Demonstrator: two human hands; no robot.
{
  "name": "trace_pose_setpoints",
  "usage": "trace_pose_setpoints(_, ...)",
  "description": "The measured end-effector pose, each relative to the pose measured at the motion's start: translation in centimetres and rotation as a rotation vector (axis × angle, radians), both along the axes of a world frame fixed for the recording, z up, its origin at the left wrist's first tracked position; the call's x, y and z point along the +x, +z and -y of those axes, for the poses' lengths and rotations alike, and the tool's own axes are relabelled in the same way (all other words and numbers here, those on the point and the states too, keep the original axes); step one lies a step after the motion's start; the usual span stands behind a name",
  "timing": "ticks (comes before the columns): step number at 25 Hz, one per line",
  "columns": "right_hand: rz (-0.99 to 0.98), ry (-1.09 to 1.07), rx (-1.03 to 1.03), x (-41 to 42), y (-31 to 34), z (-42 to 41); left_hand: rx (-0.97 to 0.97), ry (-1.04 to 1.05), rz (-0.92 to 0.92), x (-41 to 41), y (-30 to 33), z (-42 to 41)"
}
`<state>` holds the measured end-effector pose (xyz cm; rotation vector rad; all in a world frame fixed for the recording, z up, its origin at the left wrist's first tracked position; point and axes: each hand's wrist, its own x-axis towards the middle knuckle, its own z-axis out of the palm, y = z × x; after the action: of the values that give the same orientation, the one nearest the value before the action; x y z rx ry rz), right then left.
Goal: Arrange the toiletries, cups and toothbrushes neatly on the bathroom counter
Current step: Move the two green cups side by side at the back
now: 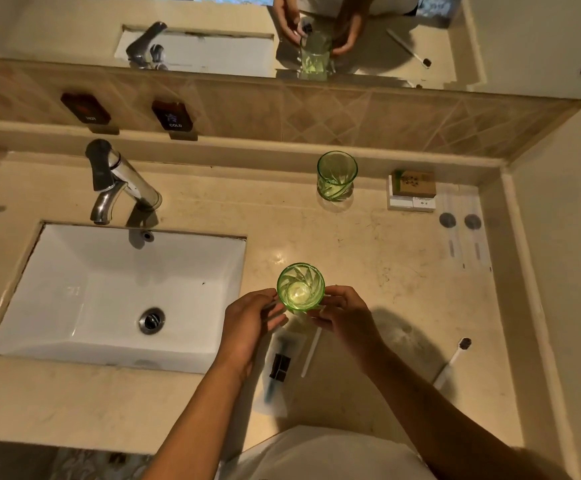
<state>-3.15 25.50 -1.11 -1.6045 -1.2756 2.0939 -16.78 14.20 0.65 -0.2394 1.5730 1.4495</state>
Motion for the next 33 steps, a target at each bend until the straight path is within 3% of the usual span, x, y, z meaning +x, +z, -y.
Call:
trace_pose_setpoints(6, 0.027, 0.002, 0.034, -3.4, -0.8, -3.3, 0.005, -0.007, -0.010, -3.0, -0.5, -3.7)
trace_pose_setpoints(18, -0.101, -0.111, -0.008, -11.1, -1.3, -10.0, 0.091, -0.002, -0.038, -8.1, 0.0, -11.0)
trace_pose_setpoints(33, -0.138, -0.154, -0.019, -15.9, -1.8, -11.8, 0.103, 0.024, -0.098, -11.9, 0.6, -16.1)
